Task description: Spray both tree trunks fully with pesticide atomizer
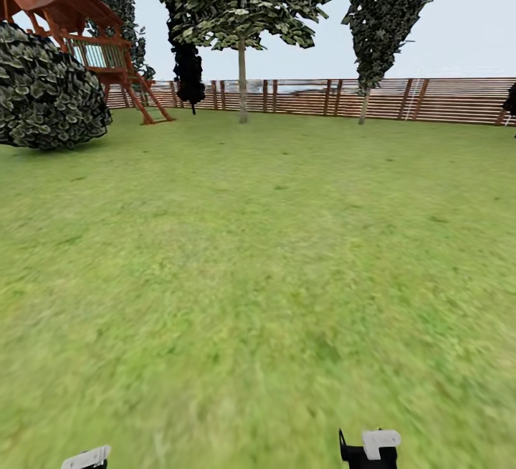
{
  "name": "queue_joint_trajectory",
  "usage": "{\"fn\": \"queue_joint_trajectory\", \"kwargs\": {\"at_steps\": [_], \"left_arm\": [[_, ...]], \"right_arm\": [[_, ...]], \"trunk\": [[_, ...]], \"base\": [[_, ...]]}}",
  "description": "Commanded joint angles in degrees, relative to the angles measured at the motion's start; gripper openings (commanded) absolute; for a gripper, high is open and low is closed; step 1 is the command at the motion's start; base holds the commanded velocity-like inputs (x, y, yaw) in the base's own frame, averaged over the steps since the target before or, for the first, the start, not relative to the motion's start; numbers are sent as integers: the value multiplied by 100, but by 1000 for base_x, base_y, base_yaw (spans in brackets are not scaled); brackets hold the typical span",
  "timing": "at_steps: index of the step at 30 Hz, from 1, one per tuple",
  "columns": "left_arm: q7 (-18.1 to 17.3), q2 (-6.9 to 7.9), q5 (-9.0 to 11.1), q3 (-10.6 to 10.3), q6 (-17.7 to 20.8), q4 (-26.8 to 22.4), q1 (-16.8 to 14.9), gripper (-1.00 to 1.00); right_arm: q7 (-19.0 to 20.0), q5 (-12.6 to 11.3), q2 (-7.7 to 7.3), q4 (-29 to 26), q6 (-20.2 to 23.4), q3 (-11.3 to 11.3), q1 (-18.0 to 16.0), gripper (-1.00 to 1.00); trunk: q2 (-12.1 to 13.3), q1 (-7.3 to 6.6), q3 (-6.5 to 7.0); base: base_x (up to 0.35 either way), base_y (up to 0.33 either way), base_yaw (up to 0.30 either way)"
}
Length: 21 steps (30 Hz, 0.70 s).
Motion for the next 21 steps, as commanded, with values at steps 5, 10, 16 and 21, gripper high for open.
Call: {"fn": "queue_joint_trajectory", "kwargs": {"at_steps": [5, 10, 16, 21], "left_arm": [[-25, -1, -53, 50, -21, 4, -6, -100], [-27, -2, -53, 50, -21, 4, -6, -100], [-26, -2, -52, 50, -22, 4, -6, -100], [-29, -2, -53, 50, -28, 4, -6, -100]], "right_arm": [[-18, -41, -1, 2, -13, 51, -3, 100], [-18, -42, -2, 3, -11, 51, -3, 100], [-18, -41, 0, 3, -9, 51, -3, 100], [-18, -41, 0, 3, -15, 51, -3, 100]], "trunk": [[-2, 3, -5], [-2, 3, -5], [-2, 3, -5], [-2, 3, -5]], "base": [[338, 0, 0], [338, 0, 0], [338, 0, 0], [338, 0, 0]]}}
